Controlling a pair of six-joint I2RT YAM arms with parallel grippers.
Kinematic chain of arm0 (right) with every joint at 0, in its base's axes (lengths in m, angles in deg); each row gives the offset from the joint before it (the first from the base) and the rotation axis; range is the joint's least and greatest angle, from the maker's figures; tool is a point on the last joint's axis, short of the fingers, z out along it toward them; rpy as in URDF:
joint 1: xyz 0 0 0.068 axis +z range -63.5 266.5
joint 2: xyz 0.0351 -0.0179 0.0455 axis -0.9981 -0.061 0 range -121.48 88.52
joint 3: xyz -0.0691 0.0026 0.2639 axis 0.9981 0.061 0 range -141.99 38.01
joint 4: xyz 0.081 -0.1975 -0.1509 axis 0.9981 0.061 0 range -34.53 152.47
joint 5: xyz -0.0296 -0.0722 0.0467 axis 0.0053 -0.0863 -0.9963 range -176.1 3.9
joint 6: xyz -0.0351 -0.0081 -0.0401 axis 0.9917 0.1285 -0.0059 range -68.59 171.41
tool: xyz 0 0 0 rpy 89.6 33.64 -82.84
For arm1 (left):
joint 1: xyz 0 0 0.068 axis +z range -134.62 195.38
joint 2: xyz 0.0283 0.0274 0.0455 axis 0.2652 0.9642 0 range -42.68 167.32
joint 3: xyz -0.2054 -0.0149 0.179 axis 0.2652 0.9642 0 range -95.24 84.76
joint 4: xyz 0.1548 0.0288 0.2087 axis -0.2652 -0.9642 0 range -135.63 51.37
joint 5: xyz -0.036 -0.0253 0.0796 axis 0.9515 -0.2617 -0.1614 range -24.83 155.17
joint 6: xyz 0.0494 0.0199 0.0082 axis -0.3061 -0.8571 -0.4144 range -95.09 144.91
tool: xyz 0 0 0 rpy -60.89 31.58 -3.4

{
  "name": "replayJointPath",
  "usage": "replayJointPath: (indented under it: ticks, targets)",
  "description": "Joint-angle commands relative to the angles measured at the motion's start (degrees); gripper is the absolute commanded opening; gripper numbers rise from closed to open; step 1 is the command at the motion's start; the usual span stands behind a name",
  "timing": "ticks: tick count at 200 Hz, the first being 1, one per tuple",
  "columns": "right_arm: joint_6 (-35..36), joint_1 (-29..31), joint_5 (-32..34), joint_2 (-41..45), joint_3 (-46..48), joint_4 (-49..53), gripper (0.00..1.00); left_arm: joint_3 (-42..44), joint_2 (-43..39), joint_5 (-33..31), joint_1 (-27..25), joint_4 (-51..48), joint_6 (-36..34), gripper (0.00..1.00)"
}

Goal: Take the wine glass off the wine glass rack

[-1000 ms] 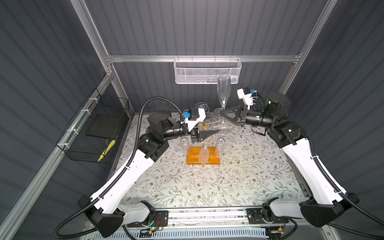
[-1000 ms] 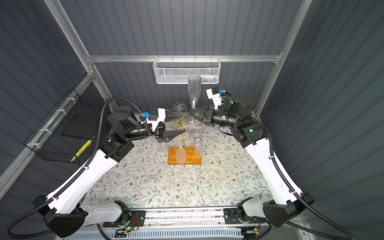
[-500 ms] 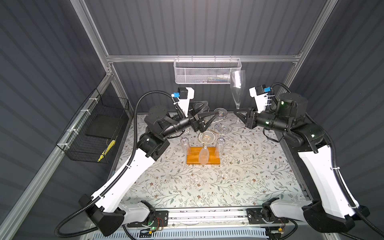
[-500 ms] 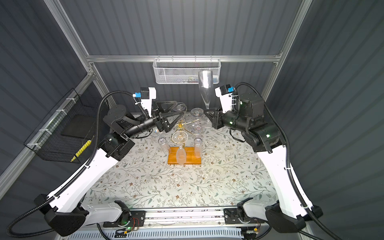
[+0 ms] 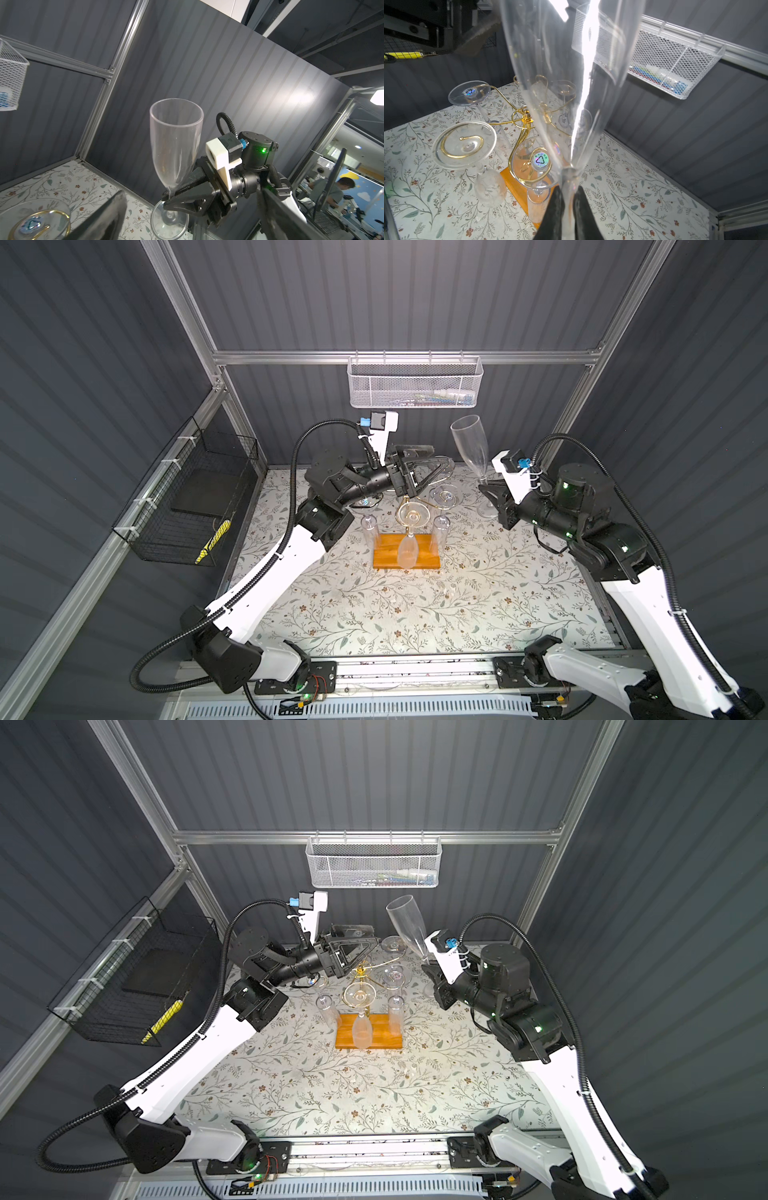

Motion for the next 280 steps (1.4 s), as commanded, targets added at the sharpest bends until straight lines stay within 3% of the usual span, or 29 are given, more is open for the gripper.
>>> replayJointPath:
  ticks: [1, 61, 151, 280]
  targets:
    - [5.43, 2.01, 1.24, 0.99, 0.83, -3.87, 0.0, -1.73, 1.68, 4.13, -0.24, 5.14, 4.61, 1.0]
    - [5.72, 6.26, 2.76, 0.06, 1.68, -5.39, 0.0, 2.43, 2.56, 3.42, -0.58, 16.23, 6.79, 0.98]
    - [1.86, 9.76, 3.75, -1.98, -0.16, -5.2, 0.0, 5.96, 0.6, -2.61, -3.42, 12.12, -6.61, 0.79]
    - [0.12, 11.23, 2.89, -1.89, -0.34, -3.06, 0.0, 7.96, 0.83, -7.46, -4.61, 21.88, -6.76, 0.65]
